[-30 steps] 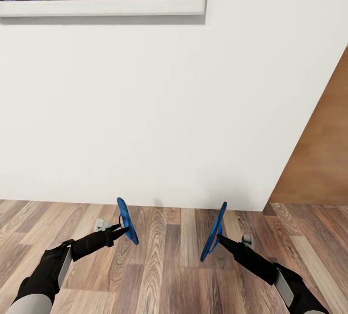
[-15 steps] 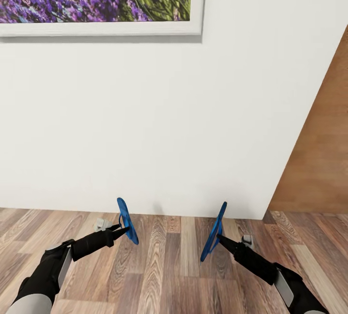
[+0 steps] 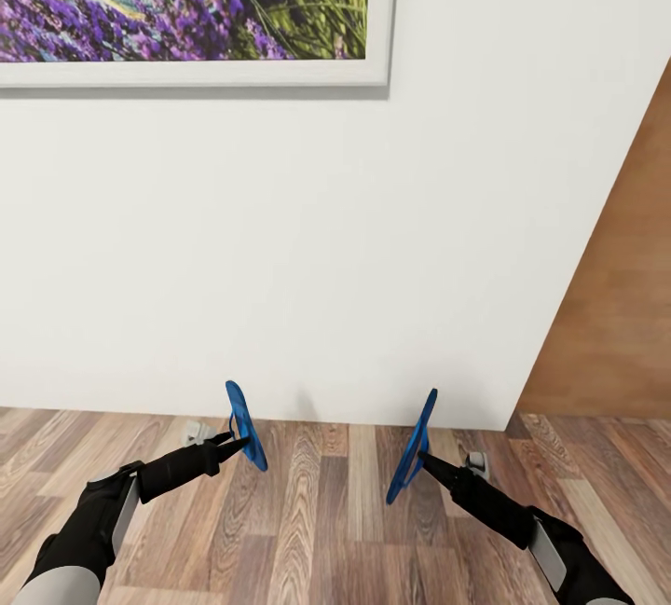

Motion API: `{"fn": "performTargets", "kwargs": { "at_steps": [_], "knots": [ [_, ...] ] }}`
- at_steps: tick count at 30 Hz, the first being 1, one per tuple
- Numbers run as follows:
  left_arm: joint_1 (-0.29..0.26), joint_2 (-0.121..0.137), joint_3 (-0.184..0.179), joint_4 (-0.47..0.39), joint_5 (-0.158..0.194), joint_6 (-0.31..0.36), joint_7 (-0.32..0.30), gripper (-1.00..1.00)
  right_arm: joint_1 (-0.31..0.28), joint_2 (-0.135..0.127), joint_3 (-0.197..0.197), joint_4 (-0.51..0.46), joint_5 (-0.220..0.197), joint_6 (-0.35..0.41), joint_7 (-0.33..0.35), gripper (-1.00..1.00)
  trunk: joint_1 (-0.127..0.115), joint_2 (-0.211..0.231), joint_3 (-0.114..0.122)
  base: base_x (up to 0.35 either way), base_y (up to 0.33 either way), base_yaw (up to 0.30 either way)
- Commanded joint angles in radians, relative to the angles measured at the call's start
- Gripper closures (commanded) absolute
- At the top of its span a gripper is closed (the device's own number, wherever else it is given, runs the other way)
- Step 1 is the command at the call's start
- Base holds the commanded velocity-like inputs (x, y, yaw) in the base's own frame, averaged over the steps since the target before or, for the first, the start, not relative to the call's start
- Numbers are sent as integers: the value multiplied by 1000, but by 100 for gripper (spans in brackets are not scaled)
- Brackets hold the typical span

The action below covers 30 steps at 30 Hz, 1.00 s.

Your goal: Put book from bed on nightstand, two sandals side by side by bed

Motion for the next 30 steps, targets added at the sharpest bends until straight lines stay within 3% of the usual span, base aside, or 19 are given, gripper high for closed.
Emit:
{"fn": "performTargets", "kwargs": {
  "at_steps": [1,13,16,20,25,27,30],
  "knots": [
    [-1,-1,4,-1,-7,10,-7,100,0,0,-1,0,-2,10,3,100,-4,7,2,0,0,0],
    [-1,-3,1,1,-9,9,-6,100,0,0,-1,1,-2,10,3,100,-50,91,40,0,0,0],
    [-1,-4,1,12,-10,8,-3,100,1,0,-1,1,-2,10,3,100,-50,91,40,0,0,0],
    [-1,-5,1,47,-10,7,-2,100,1,0,-1,1,-2,10,2,100,-50,91,40,0,0,0],
    [-1,-1,1,188,-14,-29,21,100,1,0,-1,36,-2,4,0,100,-50,91,40,0,0,0],
    [-1,0,1,231,-16,-76,35,100,1,-2,-1,104,-2,-48,-4,100,-50,91,40,0,0,0],
    [-1,0,1,312,-16,-148,98,100,1,-7,-1,238,-2,-237,-66,100,-50,91,40,0,0,0]
  ]
}}
